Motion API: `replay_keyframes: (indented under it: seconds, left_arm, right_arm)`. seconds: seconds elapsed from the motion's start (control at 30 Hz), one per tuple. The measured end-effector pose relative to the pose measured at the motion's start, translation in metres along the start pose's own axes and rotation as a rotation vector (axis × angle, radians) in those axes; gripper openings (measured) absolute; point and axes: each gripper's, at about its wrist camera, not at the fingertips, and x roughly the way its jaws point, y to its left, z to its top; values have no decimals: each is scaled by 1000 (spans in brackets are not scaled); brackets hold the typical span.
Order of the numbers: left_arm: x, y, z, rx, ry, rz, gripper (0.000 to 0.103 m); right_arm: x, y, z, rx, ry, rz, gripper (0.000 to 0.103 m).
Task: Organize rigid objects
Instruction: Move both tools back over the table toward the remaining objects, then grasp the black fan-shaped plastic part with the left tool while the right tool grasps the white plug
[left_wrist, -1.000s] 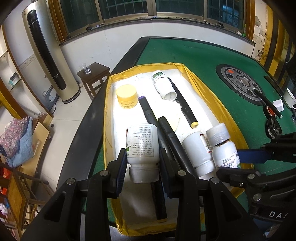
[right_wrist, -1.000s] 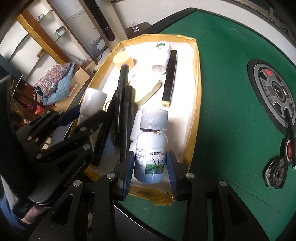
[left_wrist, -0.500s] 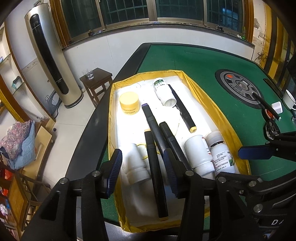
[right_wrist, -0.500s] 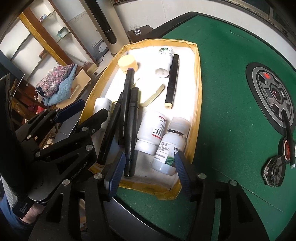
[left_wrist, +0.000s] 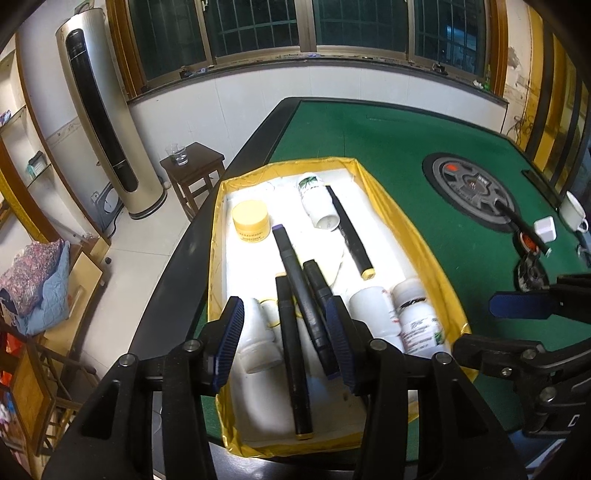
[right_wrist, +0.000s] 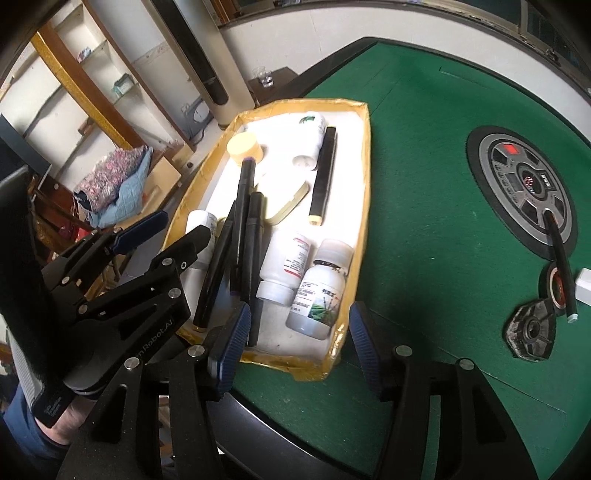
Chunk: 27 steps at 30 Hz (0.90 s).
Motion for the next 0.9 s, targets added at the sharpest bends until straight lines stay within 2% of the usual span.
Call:
replay_keyframes:
  seconds: [0.27,0.53,0.67,0.9]
  left_arm:
    - [-14,-36,18,25,-21,-69,45]
    - [-18,-115,25,143,6,-280,45]
    - [-16,-159,22,202,61,-438,63]
    - [-5,-223,20,287,162,-573,71]
  right_arm:
    - [-28,-54,-19,124,-58,11,51]
    - [-61,-125,-52,274,-94,-17,51]
    - [-75,-159,-75,351,-98,-35,51]
    - [-101,-207,-111,459,-117,-58,51]
